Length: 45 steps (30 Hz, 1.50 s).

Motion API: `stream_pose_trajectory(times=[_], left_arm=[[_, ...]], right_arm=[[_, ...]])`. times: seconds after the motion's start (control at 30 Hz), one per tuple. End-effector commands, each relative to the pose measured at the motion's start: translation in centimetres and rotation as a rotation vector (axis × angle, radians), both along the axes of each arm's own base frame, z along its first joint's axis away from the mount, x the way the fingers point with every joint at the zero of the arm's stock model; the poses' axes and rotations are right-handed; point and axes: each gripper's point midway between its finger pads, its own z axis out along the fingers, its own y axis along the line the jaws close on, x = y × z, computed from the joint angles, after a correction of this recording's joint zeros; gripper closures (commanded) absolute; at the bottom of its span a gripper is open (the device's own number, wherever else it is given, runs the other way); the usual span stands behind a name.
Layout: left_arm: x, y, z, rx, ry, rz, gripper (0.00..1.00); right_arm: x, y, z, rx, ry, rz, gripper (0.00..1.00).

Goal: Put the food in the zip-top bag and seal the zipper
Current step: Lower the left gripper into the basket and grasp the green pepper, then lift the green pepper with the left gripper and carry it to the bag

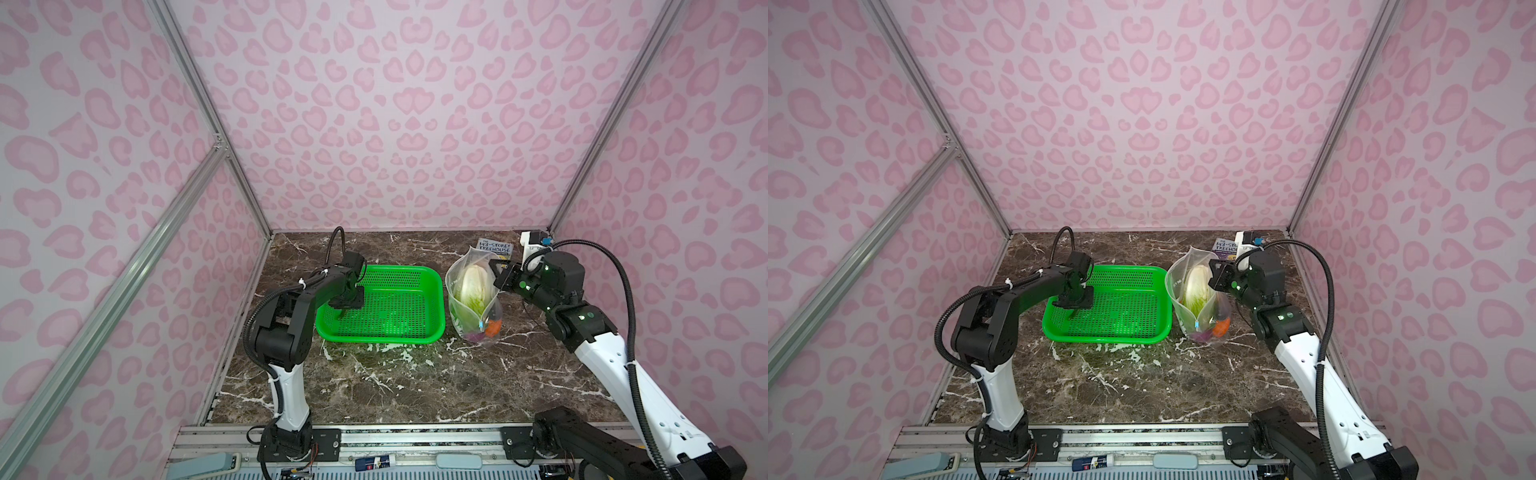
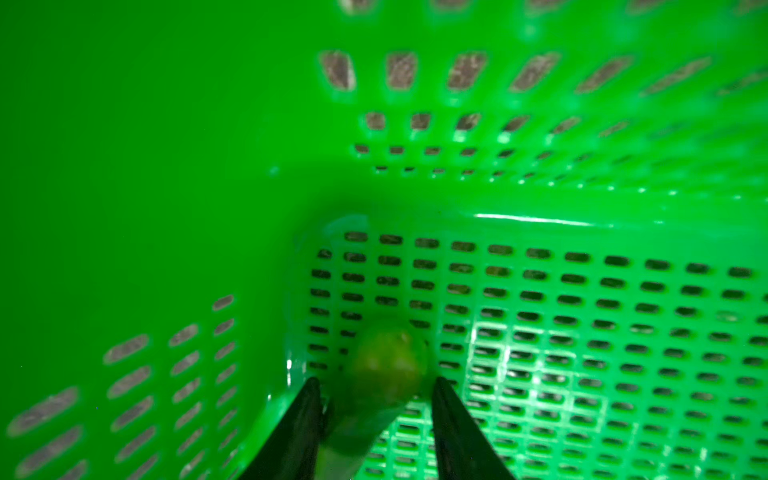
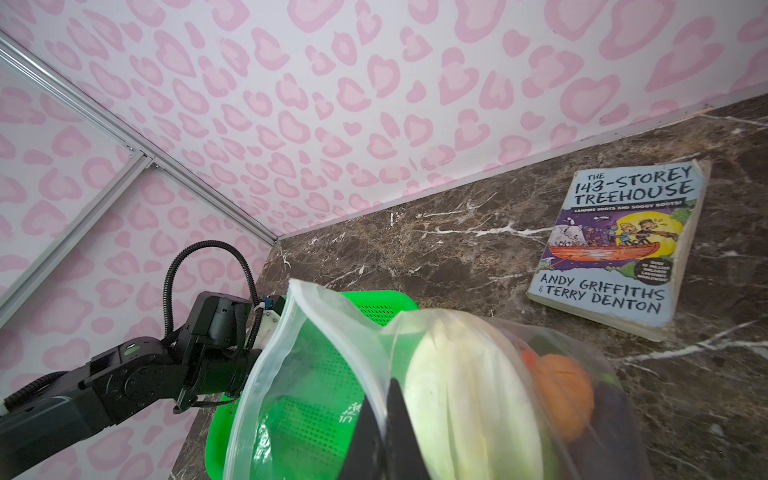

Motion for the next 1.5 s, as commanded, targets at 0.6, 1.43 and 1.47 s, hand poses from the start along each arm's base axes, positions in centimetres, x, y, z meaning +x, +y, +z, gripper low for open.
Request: stream_pose_trajectory(times=[0.6, 1.43, 1.47], left_arm=[[-1.0, -2.1, 7.3, -0.168, -0.087, -0.009, 0.84], [-11.1, -21.0, 34.2, -0.898, -0.578, -0.482, 0.84], [-11.3, -21.7, 34.9, -0.913, -0.589, -0.503, 0.84]], right_arm=[[0.3, -0.8, -1.5, -0.038, 0.071, -0.04, 1.0], [-2.6, -2.8, -3.2, -0.033, 0.018, -0.098, 1.0], [-2.7, -3.0, -3.2, -0.036, 0.016, -0.1, 1.0]])
